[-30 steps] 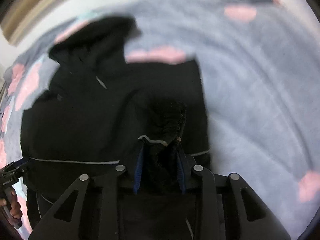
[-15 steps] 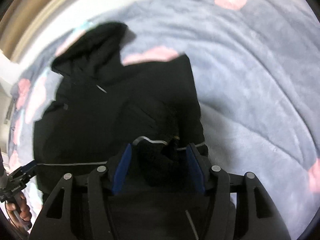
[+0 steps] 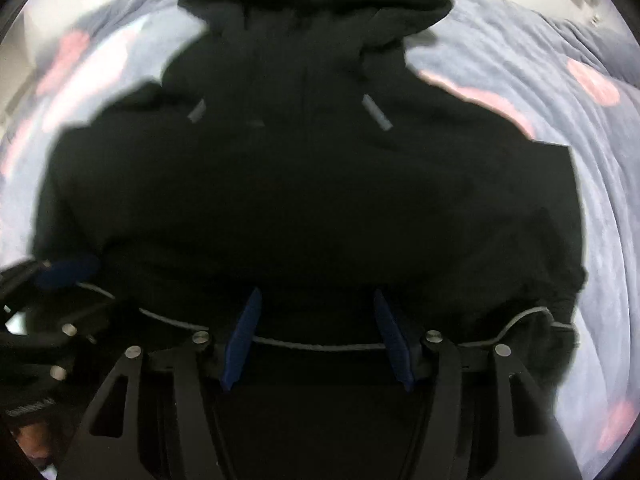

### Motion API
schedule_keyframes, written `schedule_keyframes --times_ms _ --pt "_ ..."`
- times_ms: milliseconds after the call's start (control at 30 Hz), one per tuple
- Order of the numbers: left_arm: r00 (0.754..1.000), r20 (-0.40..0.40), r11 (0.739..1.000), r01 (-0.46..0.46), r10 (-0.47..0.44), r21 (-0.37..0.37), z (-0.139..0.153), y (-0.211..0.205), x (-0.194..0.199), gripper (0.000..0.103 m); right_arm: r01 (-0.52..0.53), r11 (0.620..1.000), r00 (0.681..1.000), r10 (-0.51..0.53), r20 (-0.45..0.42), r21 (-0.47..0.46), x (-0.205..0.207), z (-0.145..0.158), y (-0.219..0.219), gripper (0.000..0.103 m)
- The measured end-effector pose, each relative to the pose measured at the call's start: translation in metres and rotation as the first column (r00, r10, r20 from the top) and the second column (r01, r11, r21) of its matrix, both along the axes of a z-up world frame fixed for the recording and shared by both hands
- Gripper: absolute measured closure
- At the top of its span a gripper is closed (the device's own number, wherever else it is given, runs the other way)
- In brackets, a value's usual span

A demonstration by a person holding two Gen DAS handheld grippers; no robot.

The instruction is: Fold large clothes

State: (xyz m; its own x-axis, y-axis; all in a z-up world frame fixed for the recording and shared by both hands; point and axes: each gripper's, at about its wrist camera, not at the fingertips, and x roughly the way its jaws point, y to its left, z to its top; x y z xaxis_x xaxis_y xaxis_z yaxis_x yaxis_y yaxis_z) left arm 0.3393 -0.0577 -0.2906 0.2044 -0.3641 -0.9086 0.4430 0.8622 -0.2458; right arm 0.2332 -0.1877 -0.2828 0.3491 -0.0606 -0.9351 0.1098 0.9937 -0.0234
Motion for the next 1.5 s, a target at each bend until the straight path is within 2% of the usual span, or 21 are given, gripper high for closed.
schedule_keyframes --times_ms 167,233,300,433,500,567,600,667,767,833,967,1133,1200,1267,1400,1500 --pt "1.0 0.007 1.0 0.01 -0.01 0.02 -0.002 -0.006 0.003 0.04 0.0 0.999 1.0 0.0 -0.012 0.036 -0.003 0.003 -0.008 0.043" --pt "1.0 0.009 1.0 0.019 -0.019 0.019 0.007 -0.005 0.001 0.039 0.015 0.997 1.0 -0.015 -0.007 0.072 -0.009 0.016 -0.016 0.043" --pt "1.0 0.018 1.0 0.017 -0.017 -0.007 0.023 0.002 -0.003 0.039 0.033 0.993 0.998 -0.039 0.054 0.117 -0.028 0.04 -0.029 0.043" --pt "0.996 0.08 0.997 -0.035 0.041 -0.071 0.054 0.031 -0.007 0.039 0.116 0.992 0.987 -0.121 0.105 0.051 -0.055 0.061 -0.057 0.043" --pt "0.992 0.082 0.995 -0.09 0.094 -0.054 0.052 0.044 -0.001 0.039 0.149 0.988 0.985 -0.152 0.077 0.044 -0.061 0.051 -0.075 0.045" --pt "0.989 0.04 0.989 -0.143 0.144 -0.035 0.038 0.06 0.008 0.039 0.164 0.985 0.986 -0.166 0.036 0.048 -0.053 0.038 -0.081 0.06" --pt "0.985 0.002 0.984 -0.171 0.172 -0.048 0.028 0.066 0.012 0.04 0.163 0.986 0.986 -0.164 0.021 0.039 -0.052 0.03 -0.082 0.061" --pt "0.981 -0.022 0.979 -0.192 0.191 -0.073 0.018 0.069 0.015 0.04 0.145 0.989 0.989 -0.145 0.001 0.012 -0.039 0.018 -0.078 0.06" --pt "0.987 0.013 0.987 -0.158 0.158 0.008 0.008 0.055 0.014 0.038 0.127 0.991 0.992 -0.128 -0.009 -0.033 -0.024 0.009 -0.069 0.058" --pt "0.992 0.045 0.991 -0.118 0.116 0.055 0.006 0.043 0.011 0.026 0.128 0.991 0.992 -0.128 -0.01 -0.028 -0.02 0.006 -0.07 0.057" --pt "0.991 0.121 0.985 -0.076 0.058 0.153 0.001 0.028 0.005 0.021 0.12 0.992 0.993 -0.12 -0.004 -0.023 -0.022 0.007 -0.074 0.057" --pt "0.992 0.109 0.989 -0.082 0.068 0.127 0.009 0.036 0.0 0.021 0.126 0.992 0.992 -0.126 -0.011 -0.002 -0.031 0.01 -0.082 0.056" --pt "0.993 0.107 0.989 -0.057 0.042 0.139 0.017 0.038 -0.009 0.021 0.119 0.993 0.993 -0.119 -0.028 0.008 -0.036 0.014 -0.08 0.053" --pt "0.994 0.11 0.989 -0.043 0.027 0.144 0.026 0.038 -0.018 0.021 0.094 0.995 0.994 -0.093 -0.052 0.023 -0.043 0.019 -0.075 0.043" --pt "0.996 0.091 0.995 -0.025 0.015 0.101 0.052 0.048 -0.029 0.021 0.025 0.999 0.995 -0.023 -0.093 0.027 -0.05 0.04 -0.062 0.042" --pt "0.988 0.156 0.998 -0.029 0.021 0.053 0.093 0.052 -0.019 0.021 -0.004 0.995 0.999 0.008 -0.044 0.1 -0.04 0.076 -0.069 0.042"
